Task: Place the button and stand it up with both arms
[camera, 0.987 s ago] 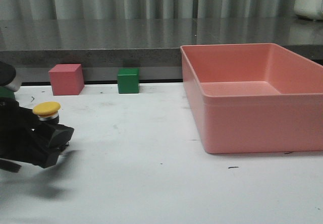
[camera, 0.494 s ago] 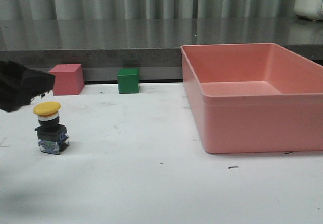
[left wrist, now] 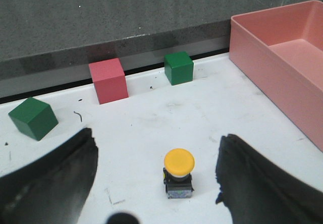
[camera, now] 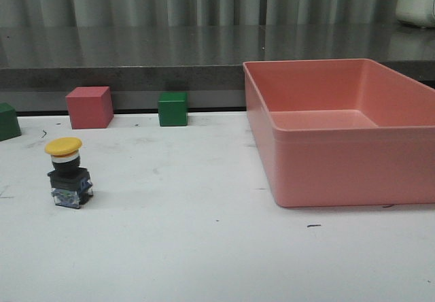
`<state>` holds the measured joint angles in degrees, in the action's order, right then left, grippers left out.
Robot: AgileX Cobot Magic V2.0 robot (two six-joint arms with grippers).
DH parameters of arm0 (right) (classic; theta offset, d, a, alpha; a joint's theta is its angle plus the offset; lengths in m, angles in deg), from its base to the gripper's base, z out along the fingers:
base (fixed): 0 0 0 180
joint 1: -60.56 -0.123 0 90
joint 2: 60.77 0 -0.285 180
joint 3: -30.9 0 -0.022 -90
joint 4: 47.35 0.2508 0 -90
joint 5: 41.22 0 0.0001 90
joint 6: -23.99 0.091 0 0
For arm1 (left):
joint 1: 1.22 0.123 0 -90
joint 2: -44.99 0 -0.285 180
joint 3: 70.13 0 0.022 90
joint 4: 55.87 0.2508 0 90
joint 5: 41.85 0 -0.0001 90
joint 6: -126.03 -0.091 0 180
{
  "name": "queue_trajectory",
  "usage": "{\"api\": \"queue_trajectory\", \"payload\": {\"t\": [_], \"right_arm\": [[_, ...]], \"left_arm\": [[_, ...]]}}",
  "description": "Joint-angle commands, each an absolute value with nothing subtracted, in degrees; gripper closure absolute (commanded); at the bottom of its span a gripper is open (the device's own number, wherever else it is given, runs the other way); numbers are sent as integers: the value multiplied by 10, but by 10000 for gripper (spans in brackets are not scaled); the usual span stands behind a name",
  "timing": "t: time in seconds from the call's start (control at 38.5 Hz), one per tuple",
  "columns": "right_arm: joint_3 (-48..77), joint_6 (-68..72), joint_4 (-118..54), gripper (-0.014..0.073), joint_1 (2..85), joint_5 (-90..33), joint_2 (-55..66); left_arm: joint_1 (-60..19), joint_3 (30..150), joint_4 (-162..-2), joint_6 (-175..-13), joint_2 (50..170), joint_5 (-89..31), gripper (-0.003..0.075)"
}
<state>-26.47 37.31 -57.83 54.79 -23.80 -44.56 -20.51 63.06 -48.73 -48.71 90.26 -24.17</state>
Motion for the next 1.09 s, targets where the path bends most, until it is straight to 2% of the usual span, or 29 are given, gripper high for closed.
{"api": "queue_trajectory", "payload": {"t": [0.0,0.08,0.26,0.31,1.06], "right_arm": [[-251,371,-590,657,550,-286,-440],[-251,371,-590,657,550,-286,-440],[-251,371,-590,657,550,-286,-440],[-251,371,-590,657,550,-286,-440],[-251,371,-590,657,550,-286,-440]], "left_arm": [[-209,652,-493,-481,848,-216,288],[-209,652,-494,-481,807,-185,387],[-209,652,-517,-481,745,-169,690],[-209,652,-528,-481,739,-169,739],[-209,652,-532,-481,737,-173,740]]}}
